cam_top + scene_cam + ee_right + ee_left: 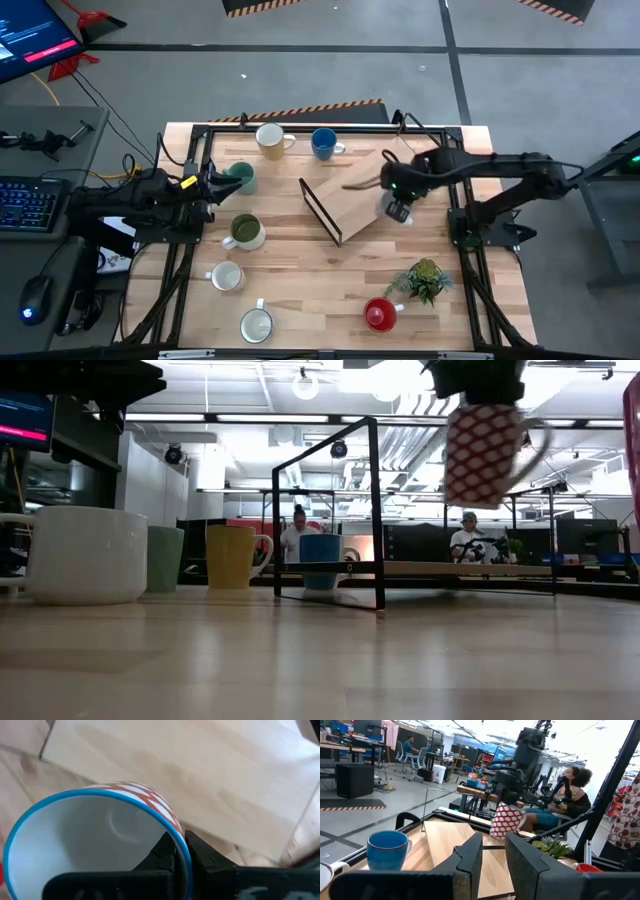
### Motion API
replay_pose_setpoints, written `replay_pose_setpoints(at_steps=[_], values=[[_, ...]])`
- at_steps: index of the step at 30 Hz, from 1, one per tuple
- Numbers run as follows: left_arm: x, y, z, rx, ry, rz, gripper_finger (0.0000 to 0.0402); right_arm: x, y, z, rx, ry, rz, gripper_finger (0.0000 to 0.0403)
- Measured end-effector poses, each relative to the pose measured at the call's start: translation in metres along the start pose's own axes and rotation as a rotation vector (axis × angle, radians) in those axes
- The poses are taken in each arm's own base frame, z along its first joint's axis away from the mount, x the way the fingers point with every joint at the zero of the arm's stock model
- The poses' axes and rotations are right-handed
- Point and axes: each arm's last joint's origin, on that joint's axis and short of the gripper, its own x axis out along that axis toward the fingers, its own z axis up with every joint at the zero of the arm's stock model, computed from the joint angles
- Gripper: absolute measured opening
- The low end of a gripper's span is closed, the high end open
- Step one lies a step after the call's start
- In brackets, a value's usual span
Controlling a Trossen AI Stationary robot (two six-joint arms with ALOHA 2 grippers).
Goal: Place coffee mugs
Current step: Put the red patterned mug on the shelf
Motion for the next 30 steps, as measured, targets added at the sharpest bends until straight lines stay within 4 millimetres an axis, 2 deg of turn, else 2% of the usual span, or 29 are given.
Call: replay_pose_setpoints(at_steps=[6,10,21,30], values=[[0.000,0.000,0.000,0.000,0.000,0.000,0.0076,0.022,0.007,0.024,-0.034,-0.041,0.069,0.0000],[0.000,0.000,0.000,0.000,0.000,0.000,0.0076,0.036,0.016,0.030,-0.048,-0.004,0.081,0.0000],[0.000,0.000,0.000,0.000,0.000,0.000,0.0076,0.028,0.057,0.069,-0.181,-0.018,0.029,0.0000],[0.000,0.000,0.000,0.000,0.000,0.000,0.0076,0.039,0.067,0.076,-0.210,0.021,-0.001,0.0000]])
